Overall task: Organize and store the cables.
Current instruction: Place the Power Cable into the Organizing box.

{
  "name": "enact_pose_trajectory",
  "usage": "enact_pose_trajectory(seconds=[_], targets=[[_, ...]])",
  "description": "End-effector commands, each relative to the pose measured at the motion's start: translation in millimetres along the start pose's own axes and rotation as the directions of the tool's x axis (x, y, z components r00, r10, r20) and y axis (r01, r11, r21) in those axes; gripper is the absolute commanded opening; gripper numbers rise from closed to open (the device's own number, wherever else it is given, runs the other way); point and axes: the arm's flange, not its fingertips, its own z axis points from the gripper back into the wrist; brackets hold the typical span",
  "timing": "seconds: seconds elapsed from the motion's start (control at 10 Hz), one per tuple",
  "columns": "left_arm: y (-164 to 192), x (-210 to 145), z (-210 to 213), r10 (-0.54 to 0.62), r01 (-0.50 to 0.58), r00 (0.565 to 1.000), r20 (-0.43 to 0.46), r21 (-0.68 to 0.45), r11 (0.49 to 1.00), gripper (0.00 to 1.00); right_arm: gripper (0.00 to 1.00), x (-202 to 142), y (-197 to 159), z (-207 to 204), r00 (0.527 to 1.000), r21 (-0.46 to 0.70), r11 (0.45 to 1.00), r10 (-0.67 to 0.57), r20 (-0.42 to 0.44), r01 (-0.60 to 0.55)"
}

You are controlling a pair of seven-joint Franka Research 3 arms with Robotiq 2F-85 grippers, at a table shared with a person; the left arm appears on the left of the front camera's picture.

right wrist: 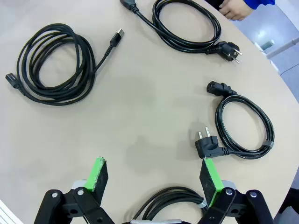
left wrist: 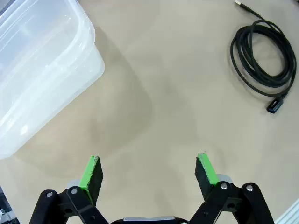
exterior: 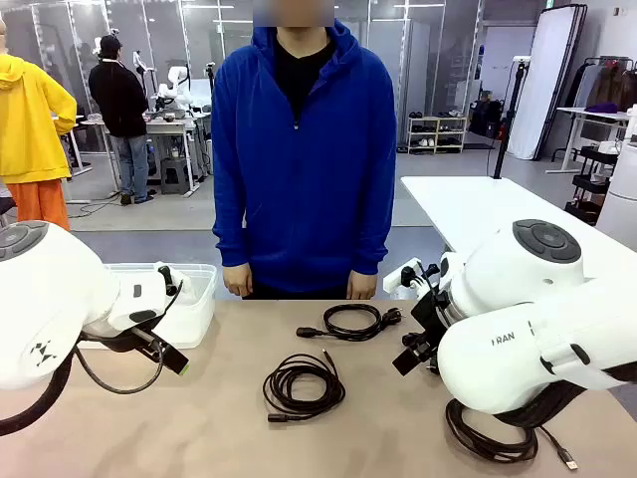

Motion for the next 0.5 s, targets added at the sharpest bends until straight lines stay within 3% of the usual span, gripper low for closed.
enact_pose_trajectory(seconds=[0.0, 0.4], targets=[[-0.1, 0.0, 0.0, 0.000, 0.000, 1.000, 0.000, 0.000, 1.000, 1.00, 1.00, 0.0, 0.0, 0.0, 1.000, 0.000, 1.000, 0.000, 0.000, 0.000], [-0.1, 0.0, 0.0, 0.000, 0.000, 1.000, 0.000, 0.000, 1.000, 1.00, 1.00, 0.0, 0.0, 0.0, 1.000, 0.000, 1.000, 0.000, 0.000, 0.000]])
